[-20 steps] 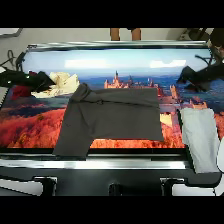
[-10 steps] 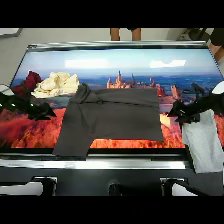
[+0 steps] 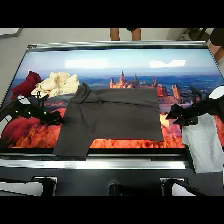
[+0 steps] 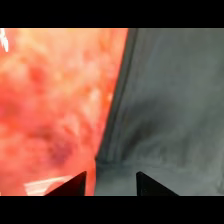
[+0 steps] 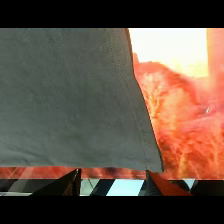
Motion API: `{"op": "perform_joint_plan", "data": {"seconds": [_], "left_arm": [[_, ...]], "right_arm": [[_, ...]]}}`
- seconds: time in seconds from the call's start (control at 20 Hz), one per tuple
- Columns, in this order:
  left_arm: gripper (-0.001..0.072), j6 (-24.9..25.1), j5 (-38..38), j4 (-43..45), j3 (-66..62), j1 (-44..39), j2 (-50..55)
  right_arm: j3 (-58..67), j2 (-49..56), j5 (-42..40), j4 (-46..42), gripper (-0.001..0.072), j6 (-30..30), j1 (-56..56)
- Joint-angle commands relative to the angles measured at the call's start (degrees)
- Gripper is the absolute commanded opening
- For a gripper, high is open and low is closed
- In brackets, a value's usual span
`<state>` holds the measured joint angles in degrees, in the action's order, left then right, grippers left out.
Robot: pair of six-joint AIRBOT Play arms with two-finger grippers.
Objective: Fold the shirts.
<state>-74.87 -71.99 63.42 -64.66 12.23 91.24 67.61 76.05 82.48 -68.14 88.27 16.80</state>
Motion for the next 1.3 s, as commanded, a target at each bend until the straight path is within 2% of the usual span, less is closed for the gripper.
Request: {"op": "perform_joint_plan", "data": {"seconds": [0.0, 0.2, 0.25, 0.3, 0.35, 0.6, 0.85, 1.0, 1.05, 1.1, 1.15, 1.25], "left_arm": [[0.0374, 1.0, 3.5, -0.6, 0.4, -0.9, 1.2], [0.035, 0.8, 4.6, -0.6, 0.4, -1.9, 1.2], [0.0198, 0.8, 4.4, -0.6, 0.4, -1.9, 1.2], [0.0088, 0.8, 4.0, -0.6, 0.4, -1.9, 1.2], [0.0044, 0.8, 3.6, -0.7, 0.4, -1.9, 1.2], [0.0038, 0.9, 1.0, -0.6, 0.4, -1.9, 1.2], [0.0039, 0.8, -0.3, -0.6, 0.3, -1.9, 0.9], [0.0039, 0.8, -0.8, -0.7, 0.3, -1.9, 0.6], [0.0039, 0.7, -1.1, -0.7, 0.3, -1.9, 0.5], [0.0038, 0.8, -1.3, -0.7, 0.3, -1.9, 0.2], [0.0038, 0.8, -1.6, -0.6, 0.1, -1.9, -0.6], [0.0037, 0.8, -2.1, -0.6, -2.2, -1.8, -3.8]], "right_arm": [[-0.5, -0.1, 0.1, 0.0, 0.0495, 0.0, 0.0], [-6.0, -0.1, -0.2, 0.0, 0.0496, -0.3, 0.0], [-8.2, 0.0, -1.0, 0.0, 0.0496, -0.9, 0.0], [-10.3, 0.0, -2.3, -0.2, 0.0497, -0.9, 0.0], [-12.3, 0.0, -3.9, -0.3, 0.0497, -0.8, 0.0], [-15.7, 0.8, -8.2, -2.0, 0.0497, -0.4, 0.0], [-15.7, 6.4, -9.2, -1.5, 0.0497, -0.4, -1.4], [-15.7, 8.6, -12.8, -1.4, 0.0482, -0.3, -4.7], [-15.7, 8.7, -14.6, -1.5, 0.0368, 0.6, -5.7], [-15.5, 8.6, -16.7, -1.3, 0.0122, 1.8, -6.3], [-14.7, 8.4, -16.5, -1.2, 0.0043, 2.6, -6.5], [-11.0, 6.0, -14.8, -1.3, 0.0042, 1.1, -6.3]]}}
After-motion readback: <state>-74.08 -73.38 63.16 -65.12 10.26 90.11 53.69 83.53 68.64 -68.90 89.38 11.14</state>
